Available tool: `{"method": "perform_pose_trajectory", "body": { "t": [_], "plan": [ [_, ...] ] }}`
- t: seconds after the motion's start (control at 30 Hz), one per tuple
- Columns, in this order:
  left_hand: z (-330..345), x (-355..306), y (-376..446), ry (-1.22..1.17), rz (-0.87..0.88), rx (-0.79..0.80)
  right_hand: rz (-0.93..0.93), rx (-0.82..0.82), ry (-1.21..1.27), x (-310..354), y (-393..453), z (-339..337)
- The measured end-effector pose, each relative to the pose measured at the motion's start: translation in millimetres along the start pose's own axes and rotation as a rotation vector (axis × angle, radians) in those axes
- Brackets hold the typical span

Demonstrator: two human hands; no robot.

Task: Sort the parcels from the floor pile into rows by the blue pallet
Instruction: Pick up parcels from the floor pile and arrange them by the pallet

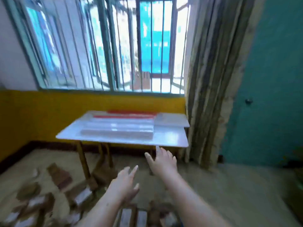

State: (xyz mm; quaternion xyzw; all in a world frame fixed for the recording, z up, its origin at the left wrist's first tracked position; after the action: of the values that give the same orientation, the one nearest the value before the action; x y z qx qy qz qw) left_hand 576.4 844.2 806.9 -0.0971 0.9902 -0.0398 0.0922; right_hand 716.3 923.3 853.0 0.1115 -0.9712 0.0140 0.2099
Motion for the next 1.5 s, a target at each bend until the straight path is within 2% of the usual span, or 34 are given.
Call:
{"method": "perform_pose_trajectory", "body": {
  "t": [0.1,0.2,0.3,0.5,0.7,0.87,1.17,1.33,1.5],
  "plan": [
    [-124.6,22.7,-35.4,-0.033,-0.021,-0.146,-0.134,-0.105,-0.051,105.0,-16.0,-96.8],
    [-202.6,67.0,-86.4,-0.029,-0.035,-0.234,-0.232,-0.135,-0.055,196.4,-49.5,-138.5],
    [-242.4,135.1,-141.5,0.024,-0.079,-0.301,-0.308,-0.119,-0.039,283.1,-87.7,-136.8],
    [-268.0,304.6,-247.3,0.187,-0.277,-0.227,-0.482,-0.088,-0.086,456.3,-159.9,-72.1],
    [-247.4,478.5,-359.3,0.149,-0.61,-0.179,-0.707,0.084,-0.074,620.1,-229.2,33.2],
    [-205.3,611.6,-444.3,0.052,-0.831,-0.073,-0.943,0.296,-0.132,736.9,-291.0,158.6],
    [-124.1,817.2,-557.2,-0.095,-1.214,0.05,-1.15,0.607,-0.107,935.0,-368.2,384.4],
    [-58.6,908.2,-602.4,-0.25,-1.425,0.093,-1.17,0.755,-0.136,982.7,-401.5,511.1],
    [70.1,998.1,-625.2,-0.379,-1.549,0.132,-1.077,0.907,-0.205,975.1,-430.9,683.9]
  ]
}}
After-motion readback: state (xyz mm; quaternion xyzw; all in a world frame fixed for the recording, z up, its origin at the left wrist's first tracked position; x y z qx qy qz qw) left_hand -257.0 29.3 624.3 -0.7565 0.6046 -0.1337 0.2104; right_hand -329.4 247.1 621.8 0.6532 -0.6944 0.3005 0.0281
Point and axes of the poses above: each hand's wrist, its own y-axis towards the middle knuckle, its own z-axis out of the palm, x = y × z, the point moved 2 cm from there along y, towards the middle knuckle, and after that the axes turned 5 degrees about -x, right-handed, at the moved point
